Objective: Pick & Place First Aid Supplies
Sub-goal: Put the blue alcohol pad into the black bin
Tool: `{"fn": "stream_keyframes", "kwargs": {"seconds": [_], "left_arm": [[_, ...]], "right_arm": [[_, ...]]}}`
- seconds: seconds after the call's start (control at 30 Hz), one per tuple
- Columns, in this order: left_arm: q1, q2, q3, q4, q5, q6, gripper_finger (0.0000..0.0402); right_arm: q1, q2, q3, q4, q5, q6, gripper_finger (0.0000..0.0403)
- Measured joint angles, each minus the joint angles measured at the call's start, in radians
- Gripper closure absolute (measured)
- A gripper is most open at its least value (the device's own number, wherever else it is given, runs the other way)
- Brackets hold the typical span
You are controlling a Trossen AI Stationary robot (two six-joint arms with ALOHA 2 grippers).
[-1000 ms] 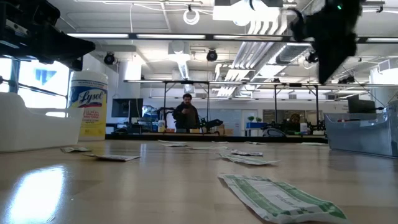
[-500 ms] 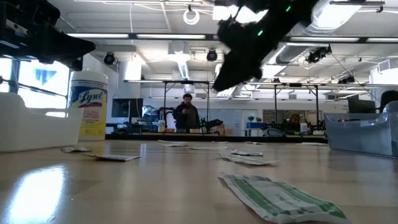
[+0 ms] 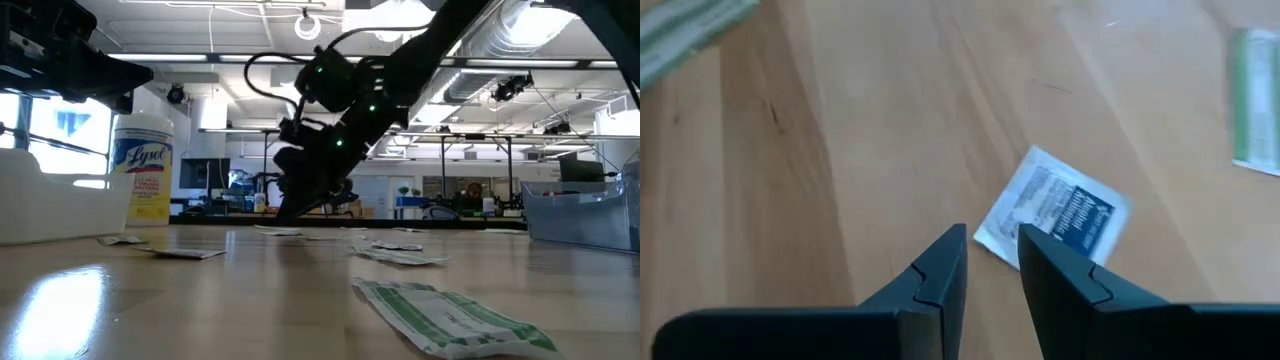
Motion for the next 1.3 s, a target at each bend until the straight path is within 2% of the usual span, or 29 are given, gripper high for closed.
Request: {"fn": "stream_keyframes", "kwargs": {"seconds": [0.37,0.8,1.13,1.3], "left_arm": [[0.000,0.000,0.000,0.000,0.000,0.000,0.0401],[0.000,0.000,0.000,0.000,0.001,0.000,0.0401],[0.000,0.000,0.000,0.000,0.002,0.000,0.0401],[0.000,0.000,0.000,0.000,0.001,0.000,0.0401]], "right_arm": [[-0.029,0.080,0.040,0.027,-0.056,-0.105,0.0316],[-0.029,0.032,0.035,0.017,-0.059,-0.100,0.0301],[-0.030,0.070,0.036,0.041,-0.131,-0.110,0.0285],[-0.030,0.071,0.029,0.039,-0.106,-0.124,0.0287]]}}
